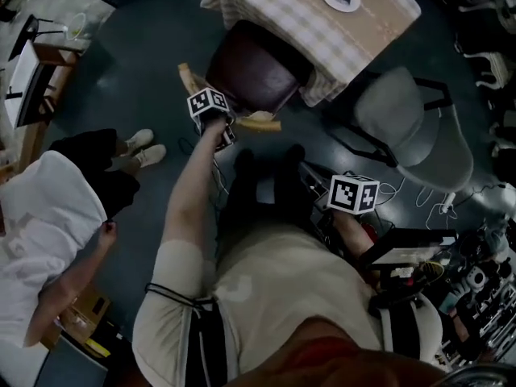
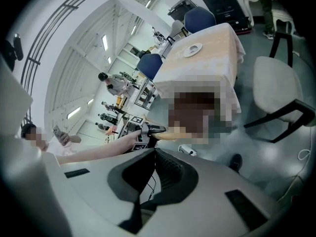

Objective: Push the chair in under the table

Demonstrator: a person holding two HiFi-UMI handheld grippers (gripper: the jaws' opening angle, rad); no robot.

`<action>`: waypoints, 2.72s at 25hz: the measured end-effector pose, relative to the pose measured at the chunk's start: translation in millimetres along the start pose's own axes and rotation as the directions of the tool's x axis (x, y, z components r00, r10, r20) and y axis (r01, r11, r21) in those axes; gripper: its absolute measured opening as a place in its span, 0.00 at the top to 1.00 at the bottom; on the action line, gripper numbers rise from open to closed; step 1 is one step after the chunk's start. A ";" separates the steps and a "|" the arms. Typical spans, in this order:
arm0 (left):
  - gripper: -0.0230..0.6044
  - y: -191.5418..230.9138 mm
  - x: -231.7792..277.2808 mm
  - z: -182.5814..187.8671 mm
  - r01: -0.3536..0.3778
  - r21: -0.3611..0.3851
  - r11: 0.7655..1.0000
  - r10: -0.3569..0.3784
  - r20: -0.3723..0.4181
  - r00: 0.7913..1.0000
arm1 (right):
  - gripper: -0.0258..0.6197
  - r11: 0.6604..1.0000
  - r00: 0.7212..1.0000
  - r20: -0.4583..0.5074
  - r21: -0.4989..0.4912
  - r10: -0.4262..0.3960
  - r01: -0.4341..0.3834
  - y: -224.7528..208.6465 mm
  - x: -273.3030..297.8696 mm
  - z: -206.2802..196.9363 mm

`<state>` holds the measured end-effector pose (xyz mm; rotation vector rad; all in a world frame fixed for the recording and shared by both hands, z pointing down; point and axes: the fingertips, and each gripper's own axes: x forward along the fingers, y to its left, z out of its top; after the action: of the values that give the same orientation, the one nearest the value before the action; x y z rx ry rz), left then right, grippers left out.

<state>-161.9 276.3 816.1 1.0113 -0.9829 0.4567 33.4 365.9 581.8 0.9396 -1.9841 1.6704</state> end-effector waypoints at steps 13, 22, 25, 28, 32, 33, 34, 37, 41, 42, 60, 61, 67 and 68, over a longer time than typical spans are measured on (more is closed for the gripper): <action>0.52 -6.3 9.1 9.9 0.009 0.072 0.997 -0.006 -0.037 0.999 | 0.95 1.000 0.999 0.030 0.018 -0.020 0.020 -8.7 -4.3 3.5; 0.52 -19.4 5.7 13.5 0.006 0.098 0.995 -0.001 -0.053 0.999 | 0.95 0.999 1.000 0.022 0.035 -0.020 0.019 -2.2 -2.4 3.9; 0.52 -22.9 6.5 17.2 0.006 0.103 0.995 0.000 -0.058 0.998 | 0.95 0.999 0.999 0.025 0.042 -0.025 0.024 -2.6 -2.3 5.8; 0.52 -21.9 6.7 15.0 0.004 0.096 0.995 0.002 -0.061 0.998 | 0.95 0.998 0.999 0.028 0.052 -0.040 0.038 -7.5 -3.3 2.8; 0.52 -21.7 7.0 17.3 0.000 0.081 0.997 0.004 -0.049 0.999 | 0.95 0.997 0.999 0.032 0.067 -0.034 0.031 -5.7 -1.0 1.1; 0.52 -22.0 8.0 18.9 0.000 0.073 0.997 0.003 -0.040 0.999 | 0.95 0.997 0.999 0.033 0.067 -0.034 0.031 -5.9 -0.8 1.3; 0.52 -21.9 9.2 20.7 -0.002 0.064 0.998 0.004 -0.026 1.000 | 0.95 0.997 0.999 0.033 0.067 -0.035 0.033 -6.4 -0.9 1.4; 0.55 -20.5 12.1 25.8 -0.010 0.040 0.999 0.009 0.022 1.000 | 0.95 0.997 0.998 0.039 0.074 -0.040 0.037 -8.1 -2.9 1.4; 0.56 -20.1 12.0 32.9 -0.017 0.021 1.000 0.016 0.053 0.998 | 0.95 0.997 0.998 0.043 0.074 -0.041 0.038 -11.7 -1.7 2.1; 0.57 -19.4 11.3 35.4 -0.021 0.004 1.000 0.020 0.069 0.997 | 0.95 0.997 0.998 0.039 0.071 -0.041 0.038 -13.3 -0.4 1.6; 0.65 -16.5 8.8 41.2 0.089 -0.265 0.960 -0.019 0.256 0.967 | 0.95 0.992 0.998 0.035 0.121 -0.044 0.039 -21.6 -1.1 -4.0; 0.66 -15.8 6.7 43.1 0.091 -0.274 0.957 -0.016 0.265 0.964 | 0.95 0.992 0.999 0.036 0.117 -0.040 0.035 -19.3 -0.1 -2.8; 0.66 -14.4 2.9 46.9 0.087 -0.289 0.953 -0.003 0.280 0.960 | 0.95 0.993 0.998 0.041 0.112 -0.045 0.040 -17.7 -1.0 0.5; 0.66 -15.0 3.3 47.1 0.083 -0.282 0.956 -0.003 0.274 0.962 | 0.95 0.993 0.998 0.041 0.110 -0.047 0.042 -18.0 -1.1 1.0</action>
<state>-171.5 227.8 819.8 0.8375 -1.2305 0.1295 46.8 363.9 593.6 1.0593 -1.9005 1.7634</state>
